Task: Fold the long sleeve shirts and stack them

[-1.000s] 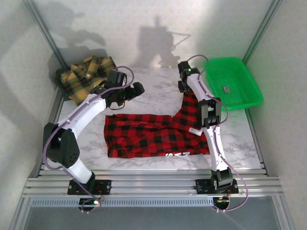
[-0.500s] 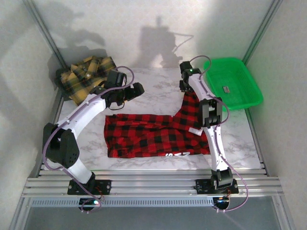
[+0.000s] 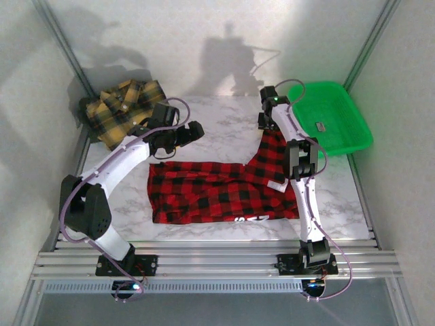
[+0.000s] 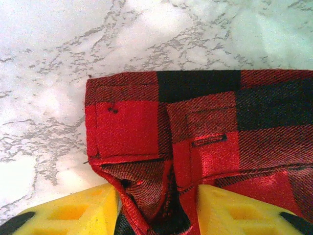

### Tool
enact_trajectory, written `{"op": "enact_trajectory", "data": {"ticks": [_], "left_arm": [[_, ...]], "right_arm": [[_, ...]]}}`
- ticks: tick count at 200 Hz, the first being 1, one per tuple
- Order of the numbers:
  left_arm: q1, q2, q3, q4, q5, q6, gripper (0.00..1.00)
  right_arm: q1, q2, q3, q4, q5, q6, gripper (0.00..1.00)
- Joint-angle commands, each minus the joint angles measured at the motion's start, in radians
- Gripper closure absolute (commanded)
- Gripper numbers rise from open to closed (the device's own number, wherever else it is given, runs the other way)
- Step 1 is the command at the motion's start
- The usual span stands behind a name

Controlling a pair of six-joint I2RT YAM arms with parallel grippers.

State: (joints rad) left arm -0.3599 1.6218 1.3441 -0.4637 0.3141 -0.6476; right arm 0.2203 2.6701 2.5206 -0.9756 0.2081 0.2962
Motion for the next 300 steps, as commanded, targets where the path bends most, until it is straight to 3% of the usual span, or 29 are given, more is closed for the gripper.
{"op": "enact_trajectory", "data": {"ticks": [1,155,196,251,300], "left_arm": [[0.006,-0.037,-0.013,0.020,0.017,0.007,0.02],[0.001,-0.008,-0.014,0.041,0.046,0.006,0.03],[-0.001,-0.002,-0.013,0.038,0.048,0.014,0.04],[-0.001,0.000,-0.014,0.042,0.041,0.016,0.04],[-0.003,0.010,-0.018,0.073,0.050,0.014,0.04]], "right_arm": [[-0.005,-0.068,0.023,0.008,-0.002,0.015,0.55],[-0.028,-0.046,0.064,0.003,-0.050,0.019,0.54],[-0.031,-0.036,0.076,-0.002,-0.049,0.042,0.70],[-0.027,-0.115,0.061,0.005,-0.063,0.035,1.00],[-0.008,-0.314,-0.112,0.091,-0.037,0.054,1.00]]}}
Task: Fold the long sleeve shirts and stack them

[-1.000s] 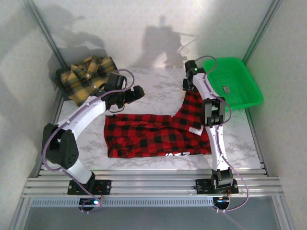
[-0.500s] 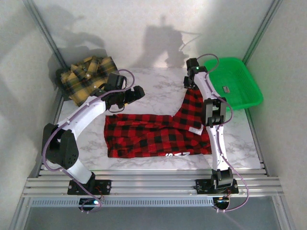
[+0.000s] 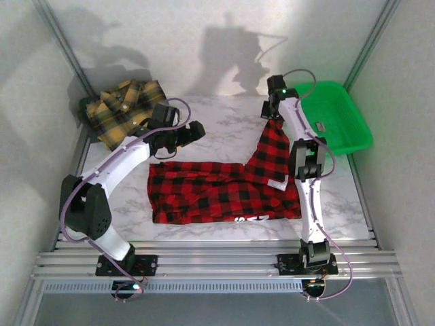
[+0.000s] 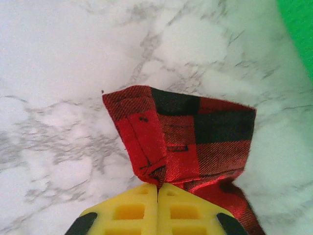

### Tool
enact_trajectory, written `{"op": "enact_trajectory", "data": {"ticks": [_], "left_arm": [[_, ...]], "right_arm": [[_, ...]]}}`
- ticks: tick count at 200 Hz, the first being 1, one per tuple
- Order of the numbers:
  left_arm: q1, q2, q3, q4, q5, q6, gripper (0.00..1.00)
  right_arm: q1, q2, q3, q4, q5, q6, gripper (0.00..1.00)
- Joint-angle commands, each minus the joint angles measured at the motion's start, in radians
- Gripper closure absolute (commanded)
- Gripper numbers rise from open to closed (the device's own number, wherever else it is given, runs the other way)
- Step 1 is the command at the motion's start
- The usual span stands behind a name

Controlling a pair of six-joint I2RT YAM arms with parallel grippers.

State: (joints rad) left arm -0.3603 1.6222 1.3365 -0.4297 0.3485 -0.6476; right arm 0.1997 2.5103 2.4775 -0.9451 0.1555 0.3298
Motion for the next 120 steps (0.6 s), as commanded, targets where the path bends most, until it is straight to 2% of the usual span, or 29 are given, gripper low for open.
{"op": "enact_trajectory", "data": {"ticks": [1,30,73,99,120], "left_arm": [[-0.003,0.010,-0.011,0.040,0.015,0.014,0.04],[-0.012,0.018,-0.028,0.074,0.028,0.014,0.04],[-0.017,0.027,-0.052,0.122,0.051,0.021,0.04],[-0.017,0.042,-0.051,0.148,0.077,0.039,0.04],[-0.018,0.057,-0.058,0.164,0.107,0.051,0.04]], "right_arm": [[0.015,-0.156,-0.074,0.062,0.016,0.023,1.00],[0.040,-0.291,-0.219,0.099,0.043,0.092,1.00],[0.111,-0.524,-0.516,0.124,0.084,0.278,1.00],[0.192,-0.687,-0.727,0.130,0.123,0.436,1.00],[0.290,-0.805,-0.853,0.070,0.173,0.561,1.00]]}}
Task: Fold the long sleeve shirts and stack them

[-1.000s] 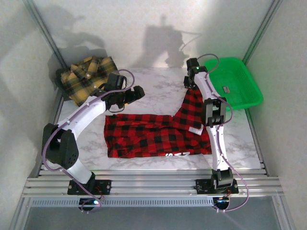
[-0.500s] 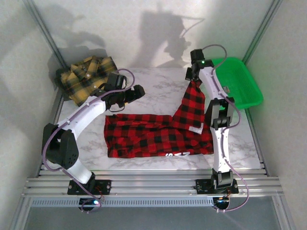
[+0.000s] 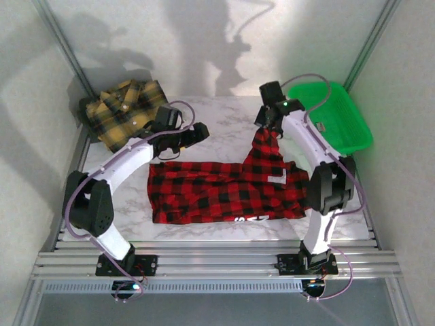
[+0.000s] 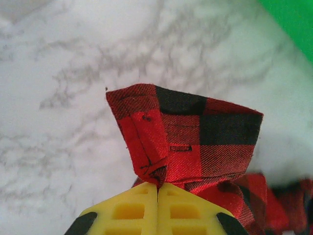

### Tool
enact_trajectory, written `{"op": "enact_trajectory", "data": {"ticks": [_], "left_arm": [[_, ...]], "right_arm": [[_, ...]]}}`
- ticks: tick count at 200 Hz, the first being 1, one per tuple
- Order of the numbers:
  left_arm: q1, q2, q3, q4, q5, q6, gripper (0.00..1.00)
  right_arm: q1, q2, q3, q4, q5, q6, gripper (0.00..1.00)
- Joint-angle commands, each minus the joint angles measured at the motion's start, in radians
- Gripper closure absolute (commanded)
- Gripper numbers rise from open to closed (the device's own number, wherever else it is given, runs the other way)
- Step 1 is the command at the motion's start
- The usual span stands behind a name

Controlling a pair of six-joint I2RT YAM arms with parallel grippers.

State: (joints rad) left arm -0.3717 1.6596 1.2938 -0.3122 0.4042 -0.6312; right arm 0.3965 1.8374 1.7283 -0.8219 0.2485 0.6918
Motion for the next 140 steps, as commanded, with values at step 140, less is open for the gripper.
{"op": "enact_trajectory", "data": {"ticks": [140], "left_arm": [[-0.110,-0.165,-0.328,0.078,-0.168,-0.135,0.04]], "right_arm": [[0.600,-0.344,-0.695,0.311,-0.119,0.883,0.97]]}}
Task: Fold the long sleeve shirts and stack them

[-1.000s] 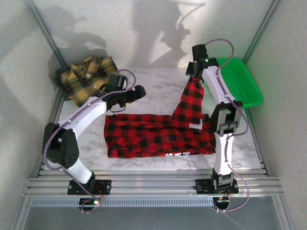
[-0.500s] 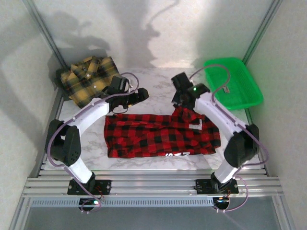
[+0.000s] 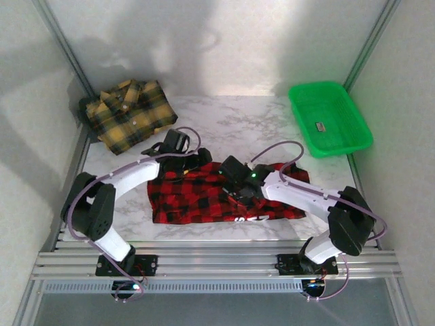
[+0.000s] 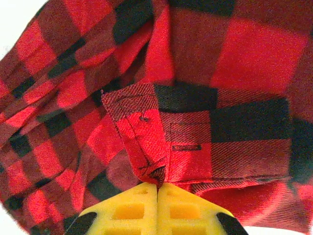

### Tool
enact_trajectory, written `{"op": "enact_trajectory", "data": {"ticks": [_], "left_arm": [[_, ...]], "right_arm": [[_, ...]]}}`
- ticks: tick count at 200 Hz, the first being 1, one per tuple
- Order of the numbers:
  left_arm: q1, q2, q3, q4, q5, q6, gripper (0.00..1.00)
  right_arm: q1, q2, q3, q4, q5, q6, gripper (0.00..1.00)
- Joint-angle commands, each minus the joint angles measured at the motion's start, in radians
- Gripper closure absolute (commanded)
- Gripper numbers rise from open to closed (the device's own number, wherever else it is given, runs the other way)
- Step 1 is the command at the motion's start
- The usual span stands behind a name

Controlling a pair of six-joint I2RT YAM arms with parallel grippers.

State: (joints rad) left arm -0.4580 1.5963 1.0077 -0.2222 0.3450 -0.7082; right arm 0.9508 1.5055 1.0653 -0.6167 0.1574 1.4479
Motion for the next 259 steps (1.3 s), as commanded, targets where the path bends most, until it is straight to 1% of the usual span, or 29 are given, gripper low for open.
{"op": "enact_trajectory", "data": {"ticks": [1,13,20,31,37,38,54,63,77,90,106,113,116,123,133,140,147,157,164,172,184,202,213,218,224,241,259], "left_arm": [[-0.024,-0.104,-0.044,-0.013,-0.111,-0.061,0.04],[-0.027,-0.153,-0.073,-0.026,-0.144,-0.090,0.03],[-0.031,-0.181,-0.090,-0.036,-0.170,-0.106,0.03],[-0.036,-0.231,-0.102,-0.064,-0.209,-0.130,0.01],[-0.040,-0.257,-0.105,-0.083,-0.229,-0.141,0.01],[-0.040,-0.261,-0.106,-0.085,-0.233,-0.143,0.01],[-0.060,-0.323,-0.112,-0.127,-0.281,-0.171,0.00],[-0.078,-0.354,-0.119,-0.145,-0.304,-0.190,0.00],[-0.114,-0.396,-0.136,-0.155,-0.324,-0.228,0.00],[-0.168,-0.417,-0.150,-0.139,-0.333,-0.263,0.00],[-0.259,-0.393,-0.142,-0.099,-0.333,-0.300,0.00],[-0.301,-0.361,-0.120,-0.089,-0.330,-0.309,0.00],[-0.318,-0.344,-0.107,-0.086,-0.326,-0.311,0.00],[-0.358,-0.296,-0.070,-0.083,-0.318,-0.310,0.00],[-0.405,-0.216,-0.002,-0.098,-0.310,-0.305,0.01],[-0.429,-0.158,0.048,-0.104,-0.297,-0.299,0.02],[-0.449,-0.099,0.100,-0.115,-0.287,-0.290,0.03],[-0.467,-0.007,0.181,-0.151,-0.273,-0.277,0.06],[-0.474,0.058,0.243,-0.191,-0.276,-0.269,0.10],[-0.480,0.128,0.309,-0.232,-0.282,-0.258,0.16],[-0.482,0.224,0.393,-0.281,-0.294,-0.249,0.25],[-0.475,0.369,0.494,-0.360,-0.319,-0.222,0.44],[-0.474,0.421,0.502,-0.356,-0.297,-0.229,0.56],[-0.476,0.428,0.489,-0.340,-0.289,-0.239,0.60],[-0.479,0.427,0.463,-0.318,-0.273,-0.255,0.62],[-0.490,0.392,0.374,-0.283,-0.246,-0.298,0.62],[-0.503,0.324,0.229,-0.255,-0.224,-0.335,0.62]], "right_arm": [[0.046,-0.013,-0.035,0.108,-0.030,0.132,0.96],[0.059,-0.022,-0.079,0.160,-0.054,0.175,0.85],[0.066,-0.028,-0.098,0.183,-0.068,0.192,0.72],[0.069,-0.038,-0.103,0.211,-0.092,0.175,0.57],[0.068,-0.043,-0.090,0.191,-0.104,0.158,0.51],[0.069,-0.045,-0.081,0.179,-0.106,0.153,0.49],[0.070,-0.076,-0.042,0.101,-0.110,0.095,0.35],[0.065,-0.103,-0.023,0.045,-0.111,0.054,0.32],[0.055,-0.156,0.010,-0.045,-0.096,-0.042,0.30],[0.014,-0.198,0.040,-0.170,-0.075,-0.149,0.28],[-0.097,-0.242,0.043,-0.274,-0.079,-0.294,0.29],[-0.159,-0.250,0.032,-0.281,-0.109,-0.387,0.32],[-0.186,-0.248,0.032,-0.285,-0.123,-0.417,0.34],[-0.247,-0.235,0.032,-0.320,-0.130,-0.478,0.41],[-0.309,-0.212,0.022,-0.318,-0.143,-0.573,0.62],[-0.337,-0.188,0.013,-0.312,-0.149,-0.615,0.72],[-0.358,-0.166,-0.002,-0.295,-0.156,-0.640,0.79],[-0.379,-0.137,-0.033,-0.245,-0.172,-0.667,0.85],[-0.392,-0.115,-0.051,-0.211,-0.187,-0.671,0.87],[-0.405,-0.092,-0.068,-0.167,-0.203,-0.680,0.88],[-0.416,-0.056,-0.078,-0.133,-0.189,-0.677,0.89],[-0.430,-0.018,-0.090,-0.096,-0.177,-0.674,0.92],[-0.436,-0.002,-0.102,-0.086,-0.161,-0.660,0.92],[-0.438,0.004,-0.108,-0.078,-0.158,-0.657,0.92],[-0.440,0.013,-0.115,-0.074,-0.149,-0.651,0.92],[-0.453,0.030,-0.131,-0.068,-0.136,-0.623,0.92],[-0.467,0.037,-0.147,-0.056,-0.110,-0.595,0.92]]}}
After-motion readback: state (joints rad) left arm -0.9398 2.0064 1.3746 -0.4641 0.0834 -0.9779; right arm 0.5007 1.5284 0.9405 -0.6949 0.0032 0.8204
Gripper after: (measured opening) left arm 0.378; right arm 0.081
